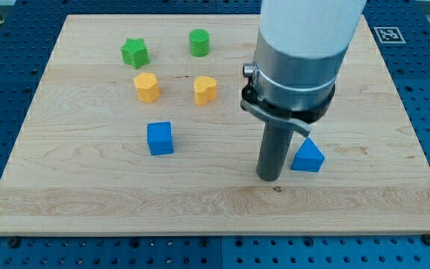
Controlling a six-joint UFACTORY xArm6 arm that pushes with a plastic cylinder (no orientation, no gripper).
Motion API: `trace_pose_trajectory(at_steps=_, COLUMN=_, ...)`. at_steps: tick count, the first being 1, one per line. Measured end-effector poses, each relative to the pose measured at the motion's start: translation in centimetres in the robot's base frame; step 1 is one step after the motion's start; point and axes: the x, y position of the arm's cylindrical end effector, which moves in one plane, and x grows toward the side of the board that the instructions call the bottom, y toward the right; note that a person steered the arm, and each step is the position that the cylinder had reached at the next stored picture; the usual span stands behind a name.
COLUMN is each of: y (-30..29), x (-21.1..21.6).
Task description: Put the blue cube towards the left side of the blue triangle
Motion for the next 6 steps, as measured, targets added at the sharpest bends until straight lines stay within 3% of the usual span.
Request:
trace_pose_trajectory(at_steps=1, y=-3.5, x=1.7)
trace_pose_trajectory(at_steps=6, y=-18.6, x=1.7)
